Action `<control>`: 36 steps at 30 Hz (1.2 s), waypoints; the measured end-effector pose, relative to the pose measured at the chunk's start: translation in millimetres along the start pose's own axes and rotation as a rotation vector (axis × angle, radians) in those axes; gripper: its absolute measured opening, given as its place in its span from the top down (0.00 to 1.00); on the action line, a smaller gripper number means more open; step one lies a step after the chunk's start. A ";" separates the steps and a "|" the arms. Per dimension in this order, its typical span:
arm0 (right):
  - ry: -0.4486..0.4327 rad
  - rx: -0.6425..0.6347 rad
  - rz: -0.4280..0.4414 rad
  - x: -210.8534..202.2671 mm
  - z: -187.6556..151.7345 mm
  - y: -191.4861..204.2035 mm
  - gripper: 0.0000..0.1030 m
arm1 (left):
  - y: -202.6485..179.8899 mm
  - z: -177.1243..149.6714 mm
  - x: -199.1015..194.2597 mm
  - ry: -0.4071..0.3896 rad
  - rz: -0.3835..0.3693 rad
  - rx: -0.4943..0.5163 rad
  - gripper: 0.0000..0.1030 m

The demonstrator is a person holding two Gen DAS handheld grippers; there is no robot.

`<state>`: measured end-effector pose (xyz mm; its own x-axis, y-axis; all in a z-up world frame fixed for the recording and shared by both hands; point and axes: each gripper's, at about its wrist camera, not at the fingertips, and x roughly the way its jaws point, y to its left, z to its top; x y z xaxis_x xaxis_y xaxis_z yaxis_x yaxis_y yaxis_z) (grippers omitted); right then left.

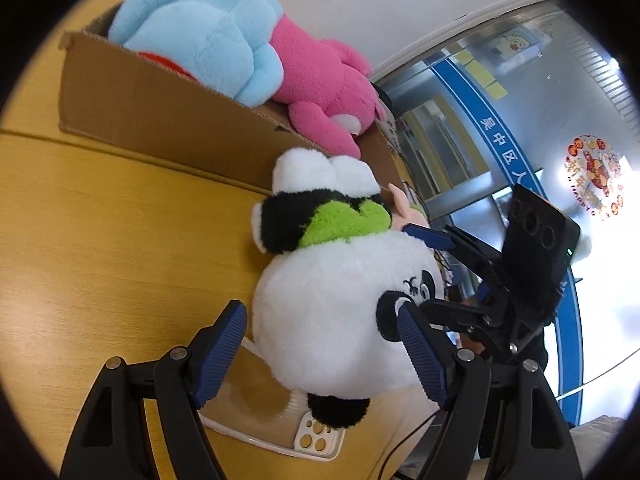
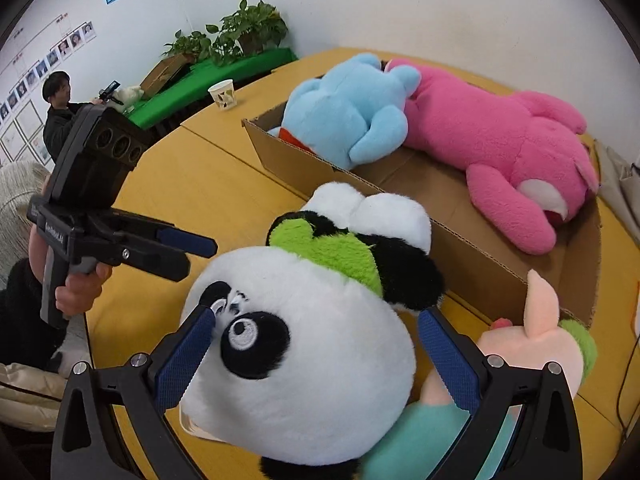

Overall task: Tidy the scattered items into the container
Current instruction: 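Close the left gripper on the panda plush while the right gripper grips it too, then carry the panda plush with both grippers over the box and lower it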

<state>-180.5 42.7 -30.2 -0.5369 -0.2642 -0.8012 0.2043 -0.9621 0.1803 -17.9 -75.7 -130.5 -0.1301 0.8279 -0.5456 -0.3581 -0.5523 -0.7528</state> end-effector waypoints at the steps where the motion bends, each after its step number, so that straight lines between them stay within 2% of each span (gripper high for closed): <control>1: 0.019 0.003 0.032 3.5 1.0 -3.5 0.00 | 1.2 -0.1 3.8 0.010 -0.010 -0.003 0.25; 4: 0.089 0.007 0.141 18.1 0.1 -9.5 0.00 | 6.2 -1.1 19.4 0.058 -0.015 -0.027 0.24; 6: 0.146 0.017 0.201 30.0 -3.7 -12.4 0.00 | 9.0 -3.2 24.5 0.070 -0.044 -0.043 0.24; 8: 0.169 0.021 0.214 34.4 -6.4 -15.3 0.00 | 14.1 -3.3 27.8 0.065 -0.085 -0.066 0.23; 12: 0.168 0.053 0.239 35.5 -11.0 -23.1 0.00 | 18.9 -1.3 34.1 0.067 -0.115 -0.086 0.22; 18: 0.187 0.022 0.240 39.1 -17.1 -18.1 0.00 | 20.4 1.8 44.9 0.083 -0.145 -0.099 0.19; 23: 0.192 -0.006 0.221 39.8 -21.7 -12.1 0.00 | 13.7 3.4 47.1 0.085 -0.138 -0.075 0.18; 32: 0.149 -0.025 0.189 29.4 -30.6 3.5 0.00 | -18.5 8.5 38.2 0.095 -0.090 0.053 0.18; 36: 0.114 -0.056 0.179 19.5 -35.6 14.2 0.01 | -32.2 7.0 29.2 0.072 -0.053 0.108 0.18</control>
<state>-159.0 26.3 -63.6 -0.3922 -0.4181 -0.8194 0.3345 -0.8946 0.2964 -16.7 -33.1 -119.6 -0.0431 0.8443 -0.5341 -0.4606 -0.4912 -0.7393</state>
